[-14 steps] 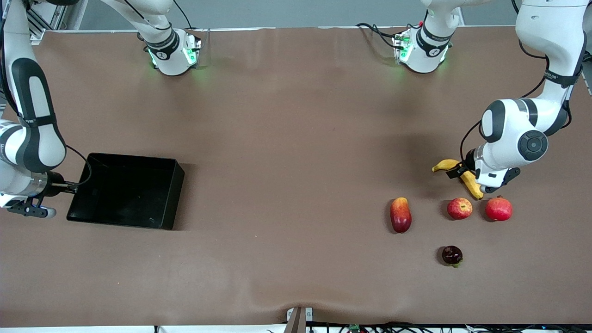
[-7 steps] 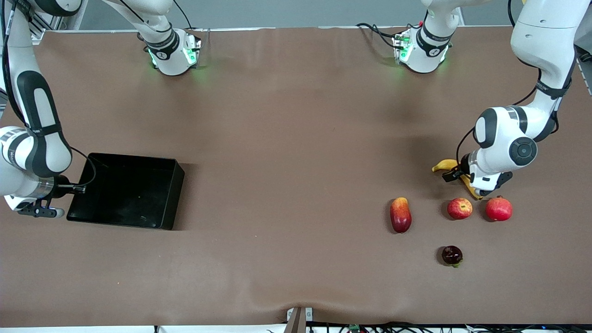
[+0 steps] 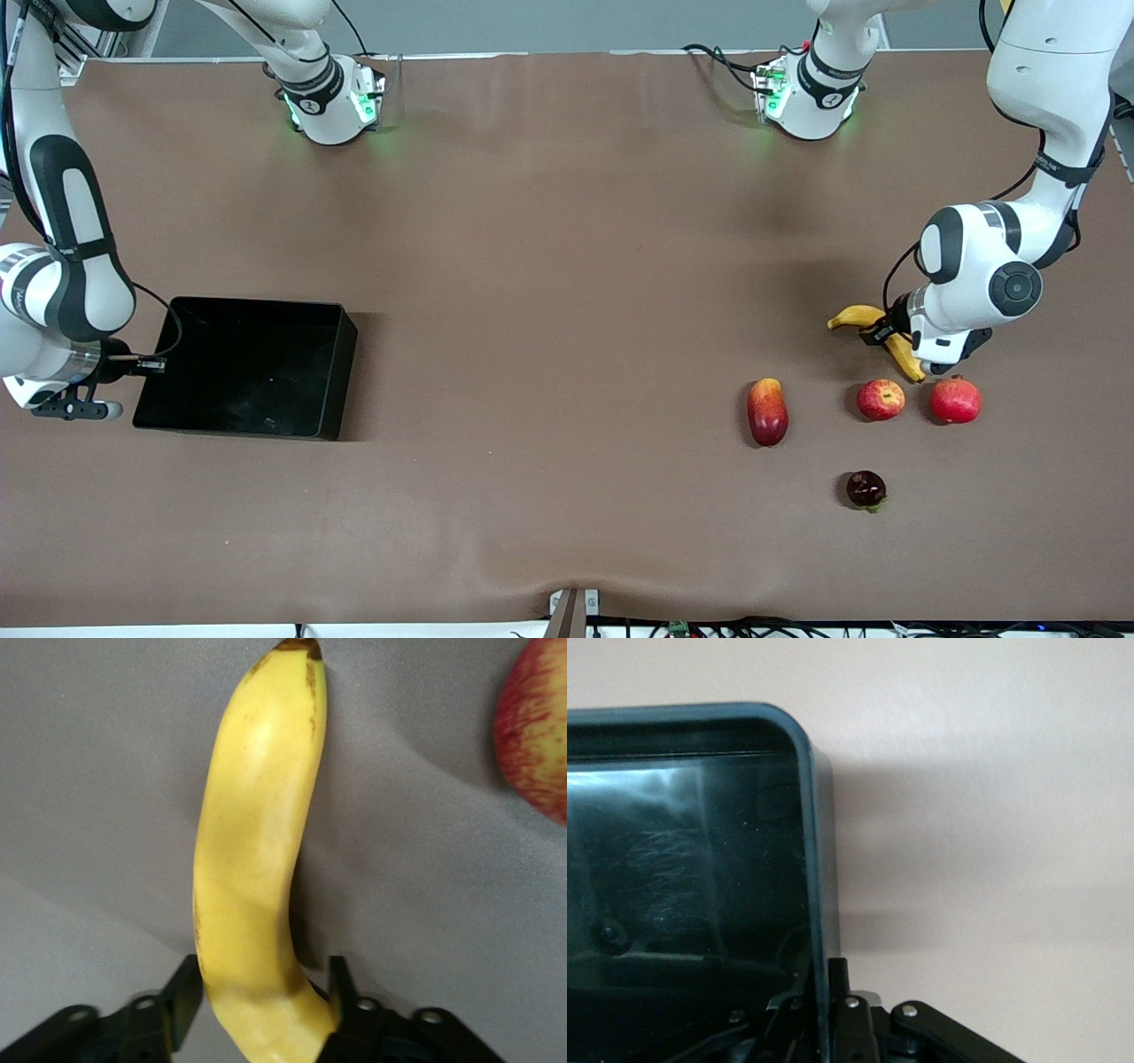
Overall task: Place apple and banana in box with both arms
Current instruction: 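Grasp the banana with the left gripper while the right gripper holds the box rim, then slide the box toward the banana with the right gripper while the left gripper lifts it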
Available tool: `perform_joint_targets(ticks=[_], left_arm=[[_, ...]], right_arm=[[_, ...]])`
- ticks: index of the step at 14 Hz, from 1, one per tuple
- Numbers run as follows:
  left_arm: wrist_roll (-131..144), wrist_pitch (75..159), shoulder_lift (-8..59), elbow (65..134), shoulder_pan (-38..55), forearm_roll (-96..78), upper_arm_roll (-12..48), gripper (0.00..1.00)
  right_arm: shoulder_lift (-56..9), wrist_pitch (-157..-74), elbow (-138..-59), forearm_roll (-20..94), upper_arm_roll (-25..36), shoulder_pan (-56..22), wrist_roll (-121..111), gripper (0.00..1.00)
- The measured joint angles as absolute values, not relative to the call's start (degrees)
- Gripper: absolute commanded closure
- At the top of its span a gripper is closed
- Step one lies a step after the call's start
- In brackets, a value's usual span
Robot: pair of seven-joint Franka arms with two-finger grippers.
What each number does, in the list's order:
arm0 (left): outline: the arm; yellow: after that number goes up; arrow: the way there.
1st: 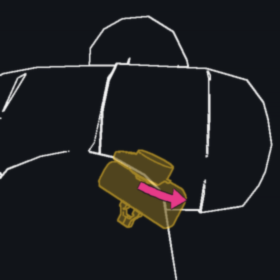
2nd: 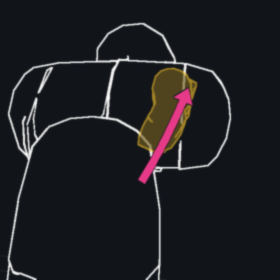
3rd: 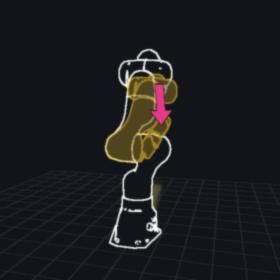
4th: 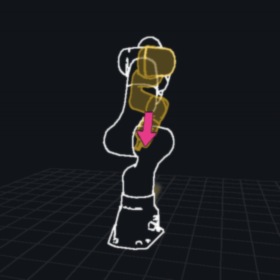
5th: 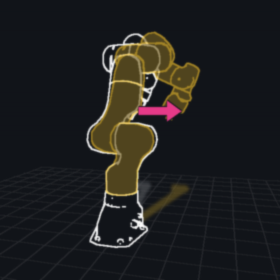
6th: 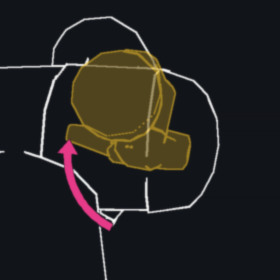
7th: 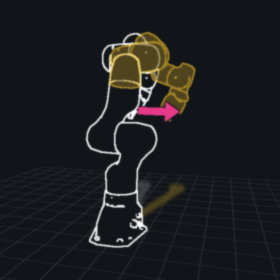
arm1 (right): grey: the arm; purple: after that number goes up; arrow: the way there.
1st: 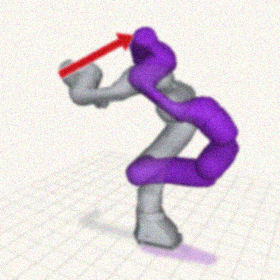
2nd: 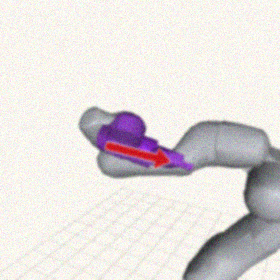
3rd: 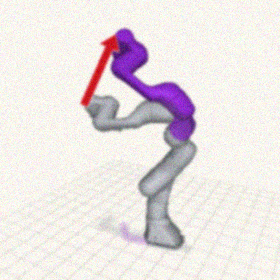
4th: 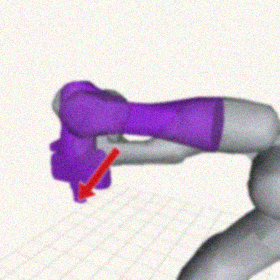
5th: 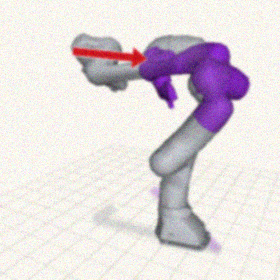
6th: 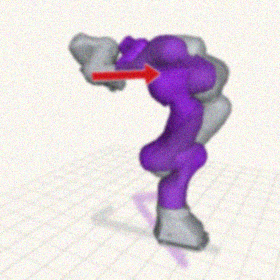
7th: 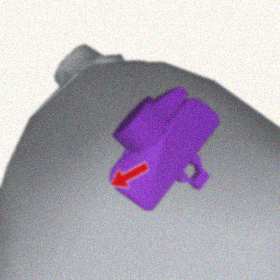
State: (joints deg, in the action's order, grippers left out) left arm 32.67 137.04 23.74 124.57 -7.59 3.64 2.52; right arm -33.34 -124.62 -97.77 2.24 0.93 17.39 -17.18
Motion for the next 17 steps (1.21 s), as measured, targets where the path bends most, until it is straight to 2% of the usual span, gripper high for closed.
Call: perform_joint_targets(ticks=[4, 8, 14, 17], left_arm=[[32.4, 136.3, 23.6, 124.5, -7.7, 3.6, 2.5, 1.0], [32.0, 131.8, 22.1, 123.6, -7.6, 3.6, 2.6, 1.0], [31.9, 130.3, 21.1, 123.2, -7.6, 3.6, 2.7, 1.0], [31.9, 130.2, 21.2, 123.2, -7.6, 3.6, 2.7, 1.0]], right_arm=[[-29.9, -120.0, -94.4, 2.8, 0.0, 10.5, -16.8, 1.0], [-27.4, -118.0, -94.2, 9.8, -0.4, 1.0, -13.2, 1.0], [-27.8, -118.2, -95.3, 10.6, -0.7, -19.3, 14.3, 1.0], [-28.7, -118.9, -96.1, 10.6, -0.6, -26.6, 23.9, 1.0]])
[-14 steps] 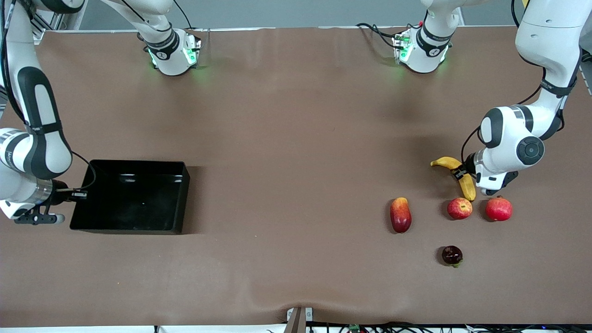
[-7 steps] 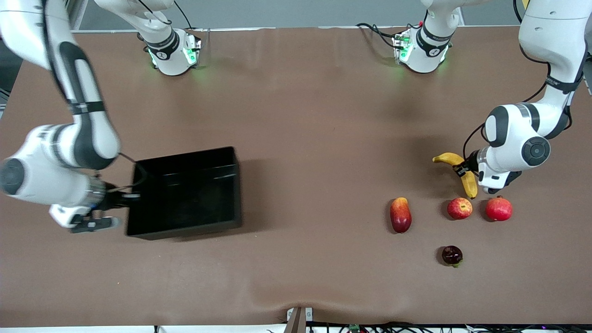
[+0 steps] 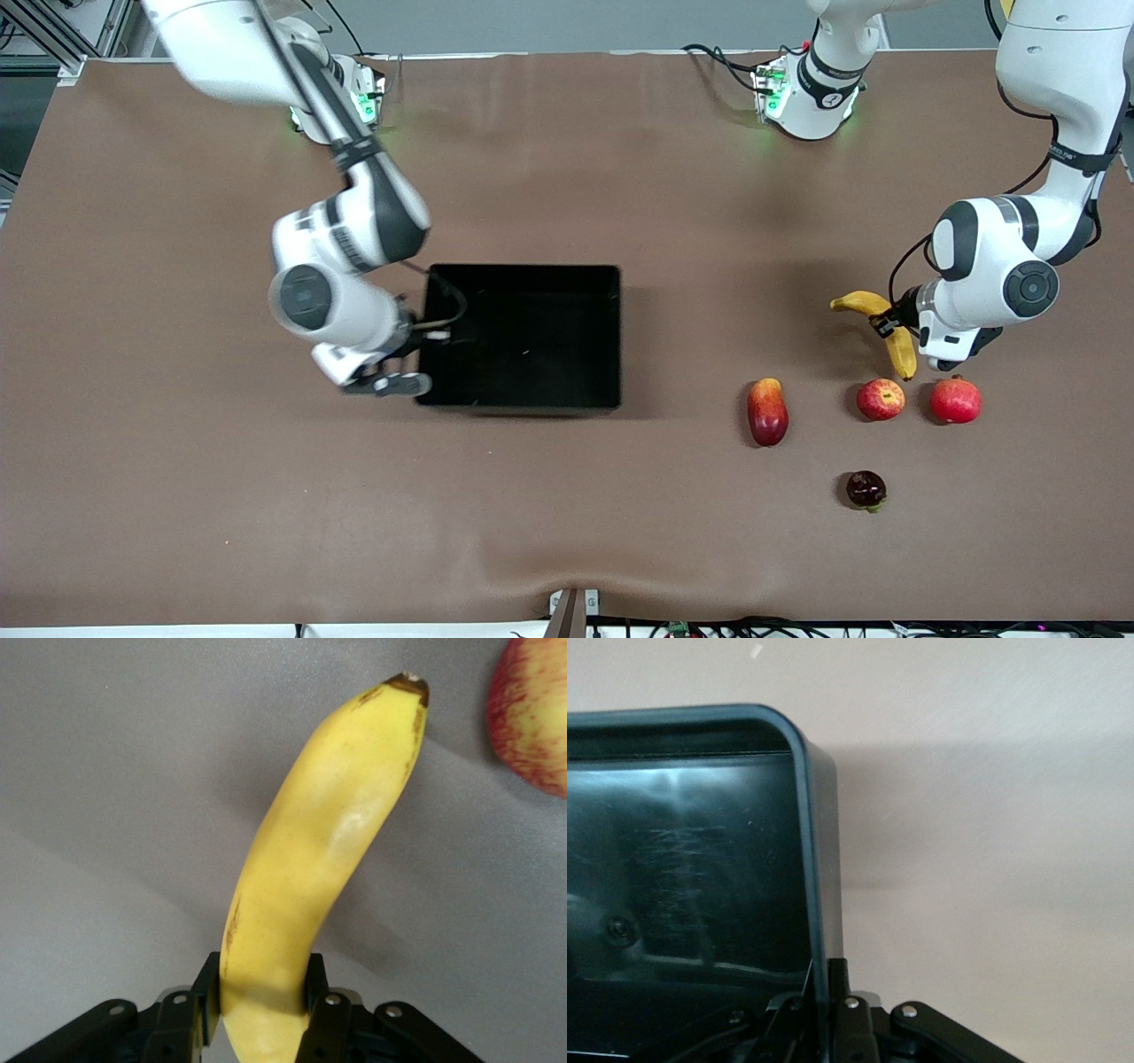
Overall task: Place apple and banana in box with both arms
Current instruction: 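Slide the box toward the banana with the right gripper while the left gripper lifts it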
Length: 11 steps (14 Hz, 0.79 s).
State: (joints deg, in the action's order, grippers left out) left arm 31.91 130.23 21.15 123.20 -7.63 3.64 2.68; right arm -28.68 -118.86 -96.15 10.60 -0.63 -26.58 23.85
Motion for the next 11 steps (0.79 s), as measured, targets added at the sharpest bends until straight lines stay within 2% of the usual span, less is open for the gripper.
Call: perform_joint_targets(ticks=[3, 6, 7, 8, 11], left_arm=[[31.9, 128.0, 20.3, 121.9, -7.6, 3.6, 3.0, 1.0], [32.9, 117.0, 16.3, 117.6, -7.6, 3.6, 6.7, 1.0], [34.8, 113.6, 14.8, 116.1, -7.5, 3.6, 8.9, 1.0], [37.4, 111.0, 13.5, 114.8, -7.5, 3.6, 11.4, 1.0], [46.9, 107.7, 12.3, 112.4, -7.2, 3.4, 21.2, 1.0]], right_arm=[[-30.4, -123.3, -96.9, 10.6, -0.6, -33.6, 33.3, 1.0], [-33.5, -128.3, -97.3, 10.6, -0.5, -39.5, 40.6, 1.0], [-34.6, -129.9, -97.3, 10.6, -0.5, -40.8, 42.4, 0.56], [-35.4, -130.9, -97.3, 10.6, -0.5, -41.5, 43.5, 0.01], [-35.4, -131.1, -96.9, 10.6, 0.3, -41.4, 44.0, 0.0]])
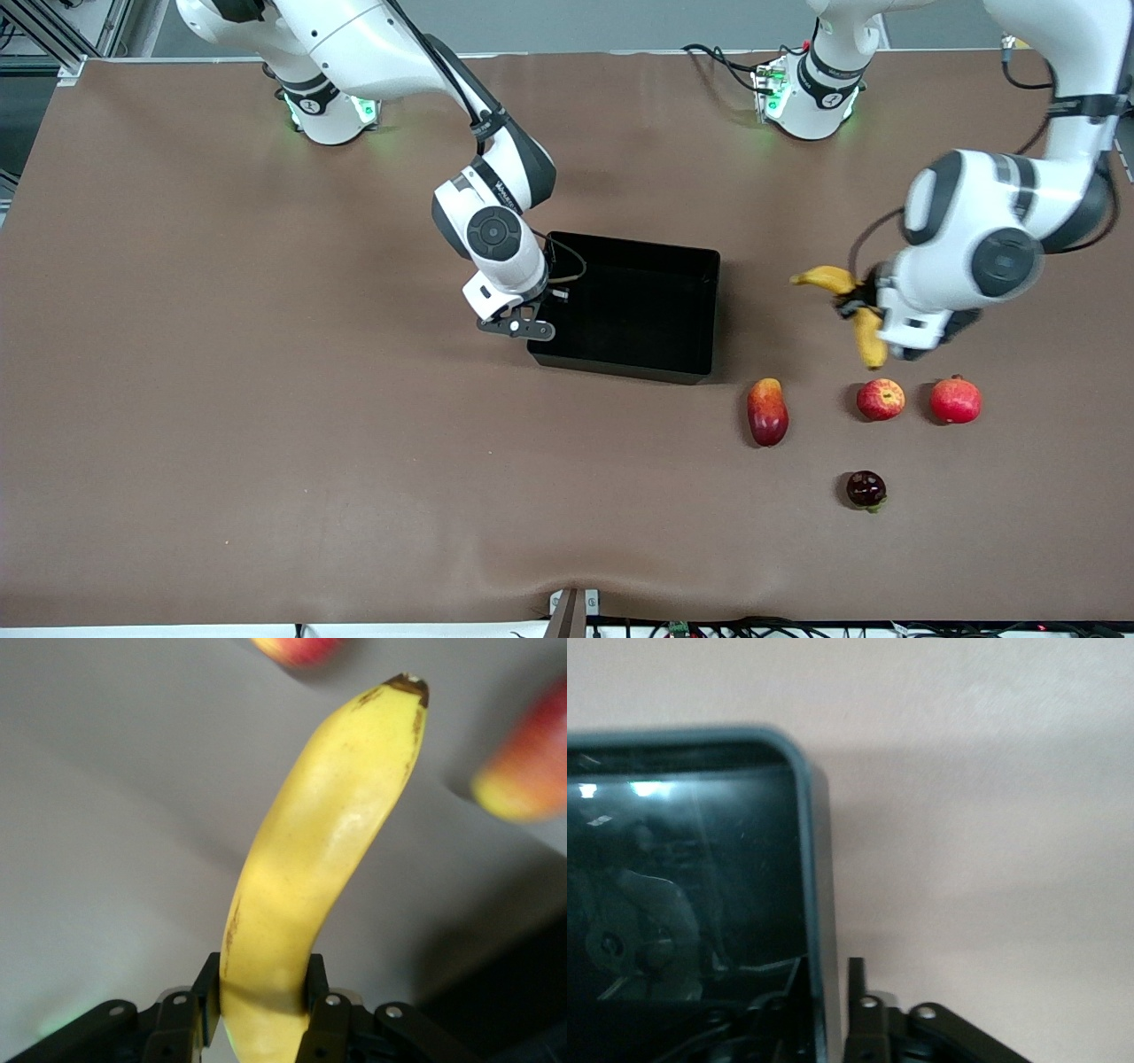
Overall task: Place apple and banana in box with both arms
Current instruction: 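Slide the box toward the banana with the right gripper while the left gripper lifts it, then lower the banana into the box with the left gripper and open it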
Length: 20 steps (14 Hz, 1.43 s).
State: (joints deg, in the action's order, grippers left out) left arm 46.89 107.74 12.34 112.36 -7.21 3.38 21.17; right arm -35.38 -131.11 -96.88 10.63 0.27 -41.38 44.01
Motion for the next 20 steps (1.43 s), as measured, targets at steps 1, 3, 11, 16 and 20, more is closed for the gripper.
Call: perform_joint_targets(ticks=[1, 3, 11, 16, 20], left_arm=[[49.9, 107.7, 12.6, 112.1, -7.0, 3.3, 24.5, 1.0], [54.1, 107.8, 14.2, 111.1, -6.1, 3.2, 30.0, 1.0], [69.2, 113.3, 27.6, 101.2, 11.3, 5.1, 32.6, 1.0], [71.8, 117.8, 37.7, 95.8, 17.0, 7.6, 32.4, 1.0], [71.8, 120.4, 41.8, 94.6, 17.0, 8.9, 31.7, 1.0]], right_arm=[[-35.1, -130.9, -96.6, 10.6, 0.6, -41.1, 44.0, 0.0], [-33.7, -130.3, -96.0, 10.6, 1.3, -39.4, 43.8, 0.0], [-24.7, -120.7, -95.5, 10.6, 1.9, -19.9, 18.5, 0.0], [-17.8, -110.9, -95.3, 10.2, 1.9, -10.7, 9.4, 0.0], [-11.6, -105.1, -95.5, 9.6, 2.0, -3.9, 1.3, 0.0]])
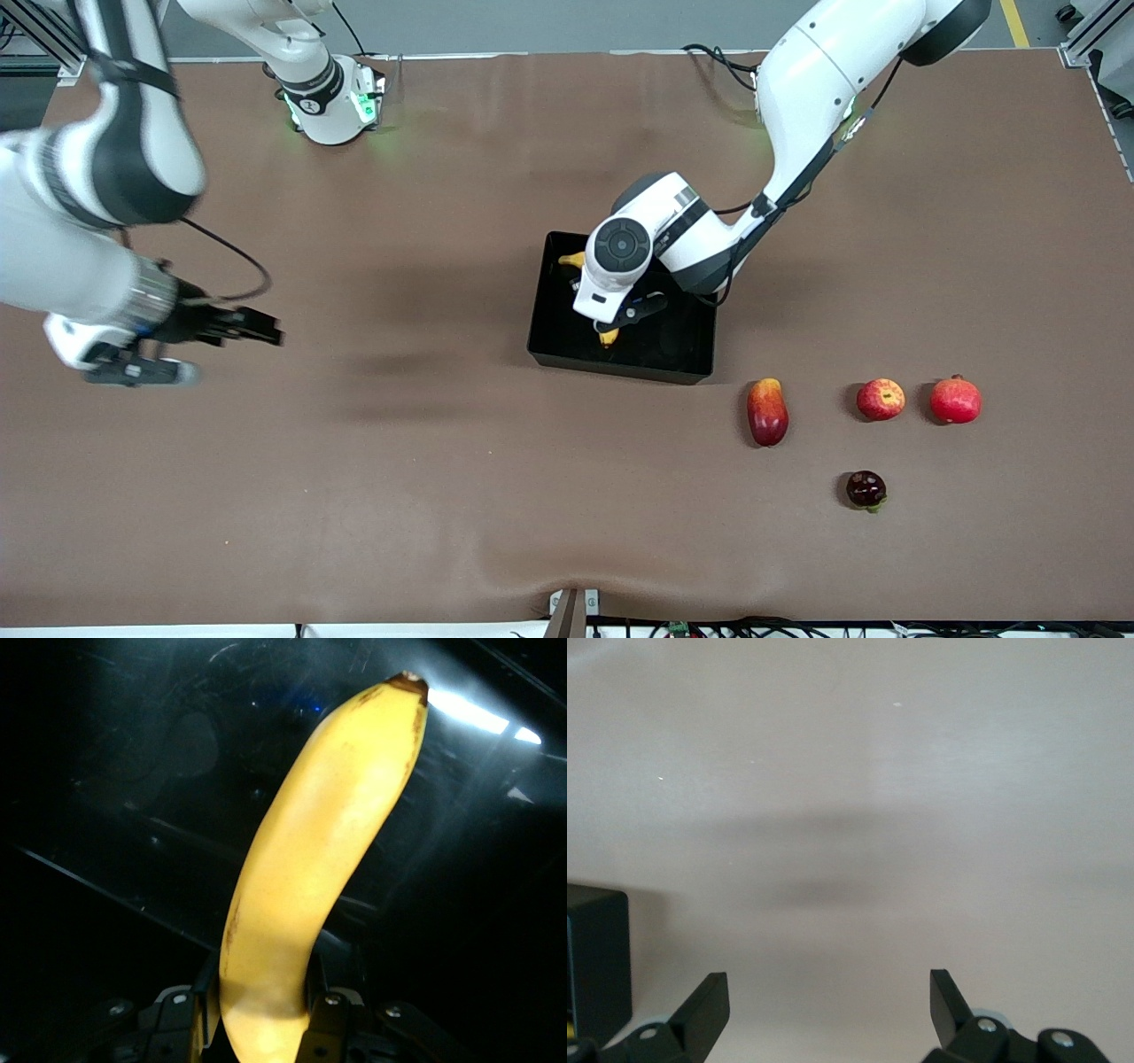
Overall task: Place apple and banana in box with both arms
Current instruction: 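Lower the banana into the box with the left gripper and open it, then move the left gripper to the yellow-red apple while the right gripper withdraws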
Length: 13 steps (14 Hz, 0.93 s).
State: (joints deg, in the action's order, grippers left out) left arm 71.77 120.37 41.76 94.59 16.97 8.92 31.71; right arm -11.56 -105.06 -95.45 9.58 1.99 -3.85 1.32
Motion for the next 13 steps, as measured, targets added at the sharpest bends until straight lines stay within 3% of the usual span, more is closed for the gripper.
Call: perform_joint_targets(ticks=[1, 2, 3, 9, 13], left_arm=[[71.8, 121.7, 42.5, 94.6, 17.1, 9.0, 31.7, 0.88], [71.8, 122.9, 43.1, 94.6, 17.3, 9.0, 31.7, 0.5], [71.8, 123.5, 43.5, 94.5, 17.6, 9.0, 31.5, 0.0], [71.7, 123.4, 42.3, 90.8, 17.0, 9.7, 29.3, 0.0], [66.1, 115.9, 32.7, 88.6, 8.9, 10.8, 29.0, 0.0]], right_arm=[[-10.3, -103.7, -95.5, 9.4, 2.0, -2.5, 0.1, 0.0], [-9.2, -102.2, -95.5, 8.8, 2.0, -1.5, -0.7, 0.0], [-8.1, -101.1, -95.5, 8.1, 2.0, -1.1, -1.0, 0.0], [-3.7, -95.4, -95.5, 6.0, 1.6, -0.8, -1.0, 0.0], [-3.0, -93.0, -95.1, 5.6, 1.6, -0.6, -1.2, 0.0]])
